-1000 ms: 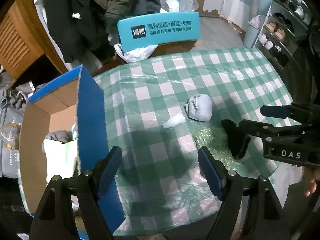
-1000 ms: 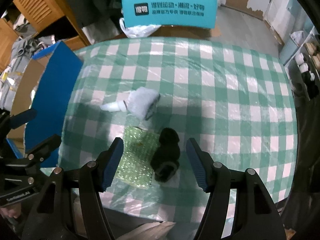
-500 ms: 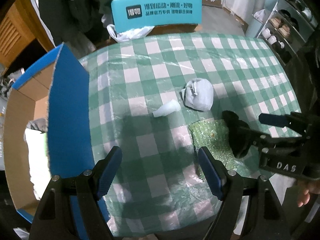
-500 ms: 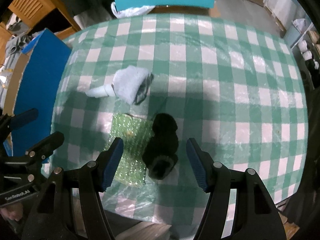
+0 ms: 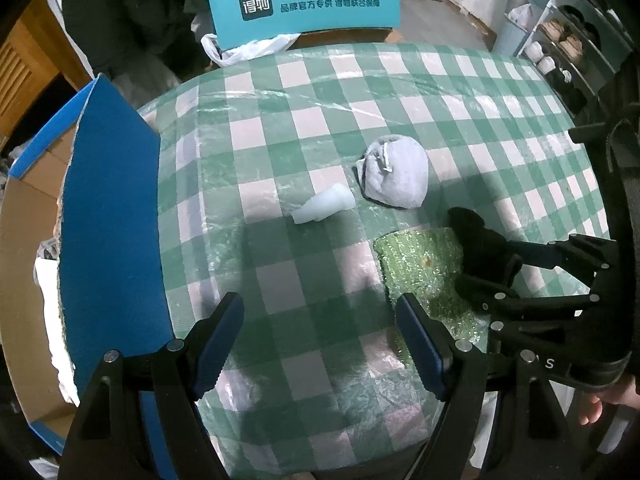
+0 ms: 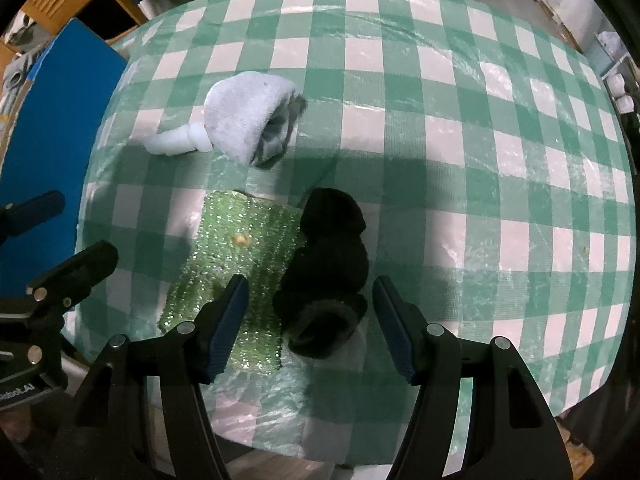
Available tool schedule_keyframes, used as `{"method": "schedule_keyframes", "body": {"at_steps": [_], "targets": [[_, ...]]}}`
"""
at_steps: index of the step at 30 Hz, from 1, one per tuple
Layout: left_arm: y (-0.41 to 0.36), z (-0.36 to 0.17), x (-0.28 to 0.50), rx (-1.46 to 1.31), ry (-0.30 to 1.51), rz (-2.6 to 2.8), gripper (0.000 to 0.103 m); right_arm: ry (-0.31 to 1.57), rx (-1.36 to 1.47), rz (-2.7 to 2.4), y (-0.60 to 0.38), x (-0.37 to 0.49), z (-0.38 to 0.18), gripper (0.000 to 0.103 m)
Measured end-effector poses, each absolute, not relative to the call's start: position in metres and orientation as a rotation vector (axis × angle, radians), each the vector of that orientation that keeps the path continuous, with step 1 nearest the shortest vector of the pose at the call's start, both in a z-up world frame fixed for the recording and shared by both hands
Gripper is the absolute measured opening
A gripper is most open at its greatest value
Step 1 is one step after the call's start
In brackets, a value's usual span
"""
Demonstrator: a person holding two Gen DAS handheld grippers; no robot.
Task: Organize soft objects
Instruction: 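Grasp the black knit item with the right gripper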
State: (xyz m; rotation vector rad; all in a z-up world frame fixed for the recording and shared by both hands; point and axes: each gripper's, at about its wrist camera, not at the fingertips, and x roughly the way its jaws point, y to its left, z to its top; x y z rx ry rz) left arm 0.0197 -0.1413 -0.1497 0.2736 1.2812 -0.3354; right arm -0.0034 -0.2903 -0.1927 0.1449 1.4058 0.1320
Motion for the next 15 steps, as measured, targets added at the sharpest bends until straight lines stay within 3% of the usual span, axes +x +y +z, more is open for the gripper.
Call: {"method": "schedule_keyframes", "body": {"at_steps": [2,4,5,8,15], "targets": [[-0.142,-0.15,0.02,0.273,1.283,-0.336,0.08,1.411,0.149,0.134,-0.292,-0.004,-0.194,0.065],[-0.144,-0.151,0.02,0.275,1.286,-0.338,0.08,1.418,0.149,0.136,-0.293,-0.004,-0.196,0.057],[-0.145,-0.151,0.02,0.276,1.287,-0.34,0.08,1.424,0.148,0.139,-0.293,-0.005,-0.198,0.048],[-0.149,-0.152,0.019,0.285,1.289,-0.345,0.08,1.425,0.153,0.145,-0.298,-0.007,-0.198,0.042],[-0.163,-0.154,0.014,0.297,1.296,-0.364,0.081,1.388,0.139,0.141,-0.312,-0.014,-0.184,0.04]]}}
